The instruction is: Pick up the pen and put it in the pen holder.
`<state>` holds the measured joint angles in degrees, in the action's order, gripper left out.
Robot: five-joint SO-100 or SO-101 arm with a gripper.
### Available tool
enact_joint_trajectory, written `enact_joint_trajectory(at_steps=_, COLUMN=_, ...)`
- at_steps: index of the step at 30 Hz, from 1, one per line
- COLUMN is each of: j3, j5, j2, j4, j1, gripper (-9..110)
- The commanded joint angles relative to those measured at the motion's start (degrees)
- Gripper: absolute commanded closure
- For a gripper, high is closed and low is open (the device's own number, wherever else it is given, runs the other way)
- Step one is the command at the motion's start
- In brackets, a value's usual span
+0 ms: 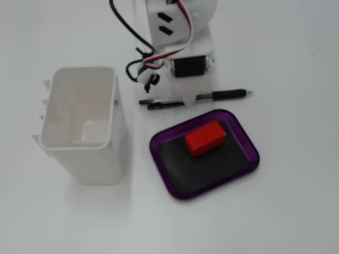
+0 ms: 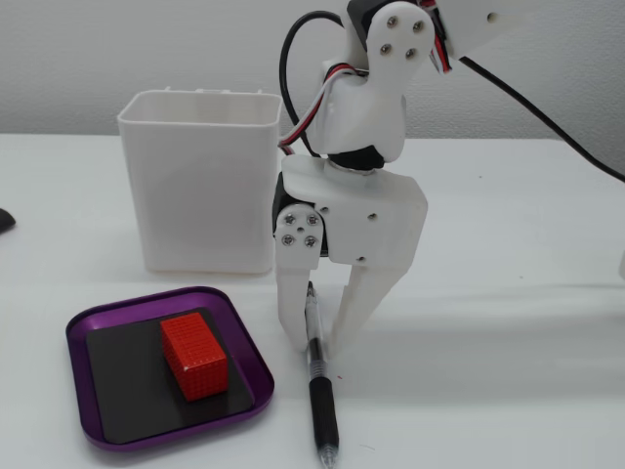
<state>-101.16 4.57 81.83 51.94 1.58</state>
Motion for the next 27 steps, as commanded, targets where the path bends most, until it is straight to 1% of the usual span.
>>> enact_joint_trajectory(at_steps=1, j3=0.9, j5=0.2, j2=1.4, j4=2.0, j1=0.3, gripper=102)
enact_joint_trajectory(at_steps=5, j3=1.1, j5=2.8, j2=8.6, j4=7.9, j1=0.2, gripper=102)
enact_joint_trajectory(at_steps=10, j3=2.0, j5=3.3, j2=26.2, j4=14.9, j1=0.0, gripper=102)
enact_joint_trajectory(at_steps=15, j3=10.4, j5=3.3, j2=37.7, j4=21.1, j1=-1.1, gripper=102)
enact_joint_trajectory(at_steps=19, j3=20.0, j5=0.9, j2=37.3, j4=21.1, j1=-9.4, gripper=102)
enact_joint_trajectory(at_steps=22, j3=27.1, j5=-5.0, j2=34.2, j4=19.3, j1=-14.8, gripper=102)
enact_joint_trajectory(at_steps=27, j3=33.2, j5=-10.5, j2=23.1, j4=17.3, j1=-16.5, gripper=102)
